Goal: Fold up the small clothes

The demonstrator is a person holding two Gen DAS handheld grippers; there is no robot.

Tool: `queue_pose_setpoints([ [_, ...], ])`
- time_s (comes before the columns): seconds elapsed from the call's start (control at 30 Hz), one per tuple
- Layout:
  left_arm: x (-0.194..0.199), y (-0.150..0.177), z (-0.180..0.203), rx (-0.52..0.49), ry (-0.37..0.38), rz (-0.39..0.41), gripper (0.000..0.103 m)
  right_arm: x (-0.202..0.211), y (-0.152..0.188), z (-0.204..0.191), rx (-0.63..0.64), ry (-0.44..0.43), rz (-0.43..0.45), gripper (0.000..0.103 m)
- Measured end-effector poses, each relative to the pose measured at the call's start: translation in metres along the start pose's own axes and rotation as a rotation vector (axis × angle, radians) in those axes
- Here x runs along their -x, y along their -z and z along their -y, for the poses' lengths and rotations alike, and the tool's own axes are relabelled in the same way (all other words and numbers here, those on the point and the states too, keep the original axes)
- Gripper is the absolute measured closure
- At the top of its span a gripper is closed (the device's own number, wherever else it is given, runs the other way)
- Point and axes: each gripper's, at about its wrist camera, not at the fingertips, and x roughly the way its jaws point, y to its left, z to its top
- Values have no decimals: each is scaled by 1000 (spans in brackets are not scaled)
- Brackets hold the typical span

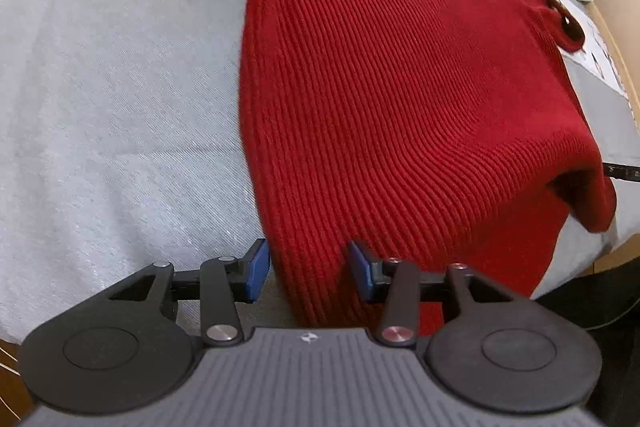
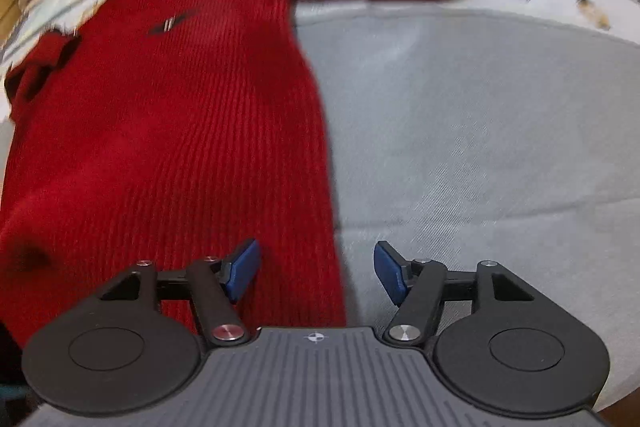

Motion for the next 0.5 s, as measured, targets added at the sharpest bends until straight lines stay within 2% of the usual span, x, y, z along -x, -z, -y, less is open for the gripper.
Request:
queue_pose_setpoints([
  [0.17, -9, 2, 12, -51, -15, -9, 57, -3, 3, -4, 35, -6, -25, 41],
  [0.2, -11, 2, 14, -55, -21, -7, 64, -3, 2, -3, 29, -22, -27, 49],
  [0.23, -11, 2, 14, -59, -29, -5, 69, -3, 2, -3, 25, -36, -25, 62],
  [0.27, -12, 1, 15, -69, -48, 0, 79, -1, 1, -3, 24, -49, -21, 67],
  [0.33, -12, 1, 19, -105, -75, 16, 85, 2, 3, -2, 34, -56, -13, 85],
  [0.5, -8, 3, 33, -208, -146, 80, 93, 5, 4, -2, 29, -76, 9, 90],
])
